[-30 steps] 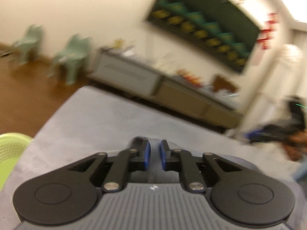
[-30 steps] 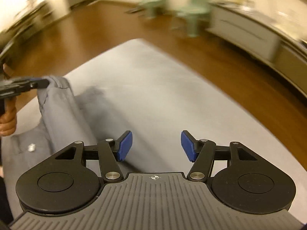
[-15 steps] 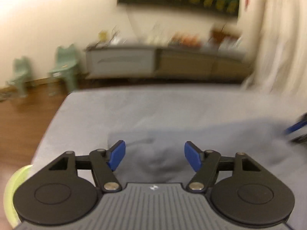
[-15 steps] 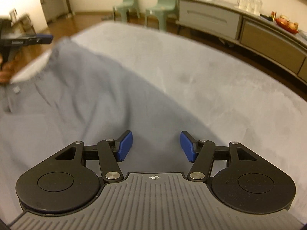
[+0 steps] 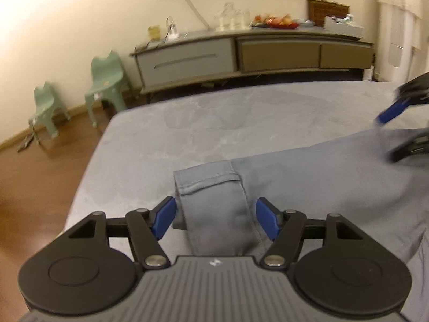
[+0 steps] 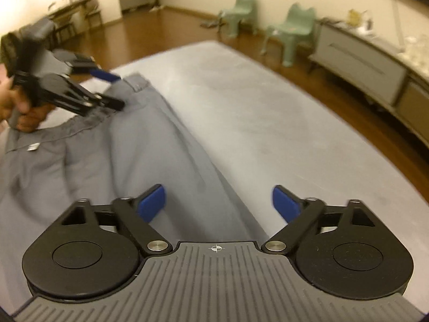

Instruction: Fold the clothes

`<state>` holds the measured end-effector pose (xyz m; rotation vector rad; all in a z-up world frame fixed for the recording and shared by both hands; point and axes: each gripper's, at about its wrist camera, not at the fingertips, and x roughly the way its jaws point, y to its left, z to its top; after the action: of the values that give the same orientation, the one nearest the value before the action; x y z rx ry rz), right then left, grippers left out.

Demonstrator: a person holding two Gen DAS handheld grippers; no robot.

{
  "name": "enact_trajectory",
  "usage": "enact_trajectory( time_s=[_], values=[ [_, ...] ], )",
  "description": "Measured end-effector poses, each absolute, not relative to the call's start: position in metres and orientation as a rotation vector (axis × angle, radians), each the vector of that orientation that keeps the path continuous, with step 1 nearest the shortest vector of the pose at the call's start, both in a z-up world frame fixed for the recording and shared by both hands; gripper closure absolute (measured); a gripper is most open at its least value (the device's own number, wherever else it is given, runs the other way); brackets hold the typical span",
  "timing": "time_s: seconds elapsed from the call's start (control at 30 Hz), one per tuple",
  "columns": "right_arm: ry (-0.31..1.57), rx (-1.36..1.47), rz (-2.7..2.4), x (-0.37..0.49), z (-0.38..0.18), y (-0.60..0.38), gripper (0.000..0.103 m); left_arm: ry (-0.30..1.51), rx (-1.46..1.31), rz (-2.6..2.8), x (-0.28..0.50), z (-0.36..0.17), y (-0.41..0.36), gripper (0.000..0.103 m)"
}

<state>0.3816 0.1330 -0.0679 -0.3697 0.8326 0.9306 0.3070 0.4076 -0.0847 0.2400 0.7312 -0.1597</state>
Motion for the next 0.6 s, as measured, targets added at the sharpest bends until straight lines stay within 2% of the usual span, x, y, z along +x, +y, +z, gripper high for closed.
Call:
enact_trajectory(
  time_s=[0.07,0.1,0.13,0.17,0.27,0.4,0.43,0.47,0.53,0.57,0.6],
  values=[
    [0.864,-0.385,0.962,0.385,-0.078,0.147,0.059,0.675,0.263,-0.186,0.304,-0.077,0.411,0.036],
    [0.85,-0.408,0.975,0.379,-0.08,0.15,0.065,0.647,0.28,-0.202,0.302,-0.072,0.412,0.035],
    [0.787,-0.466,0.979,0.363,-0.077,0.149,0.077,0.622,0.308,-0.227,0.302,-0.067,0.41,0.035],
    [0.722,-0.524,0.982,0.346,-0.073,0.149,0.083,0.605,0.352,-0.261,0.303,-0.063,0.407,0.035],
    [0.573,-0.687,0.998,0.301,-0.071,0.149,0.09,0.593,0.513,-0.372,0.314,-0.058,0.386,0.034],
    [0.44,-0.874,0.979,0.262,-0.081,0.153,0.092,0.669,0.73,-0.489,0.334,-0.074,0.352,0.035],
    [0.411,-0.891,0.969,0.26,-0.082,0.153,0.096,0.692,0.77,-0.51,0.337,-0.08,0.346,0.035],
    [0.379,-0.897,0.956,0.257,-0.081,0.151,0.098,0.718,0.803,-0.529,0.341,-0.085,0.341,0.041],
    [0.315,-0.898,0.939,0.249,-0.076,0.145,0.101,0.774,0.816,-0.578,0.344,-0.089,0.339,0.065],
    [0.28,-0.905,0.928,0.244,-0.074,0.142,0.101,0.803,0.815,-0.604,0.345,-0.09,0.338,0.082],
    [0.236,-0.938,0.91,0.236,-0.073,0.14,0.102,0.81,0.824,-0.624,0.342,-0.09,0.338,0.084]
  ],
)
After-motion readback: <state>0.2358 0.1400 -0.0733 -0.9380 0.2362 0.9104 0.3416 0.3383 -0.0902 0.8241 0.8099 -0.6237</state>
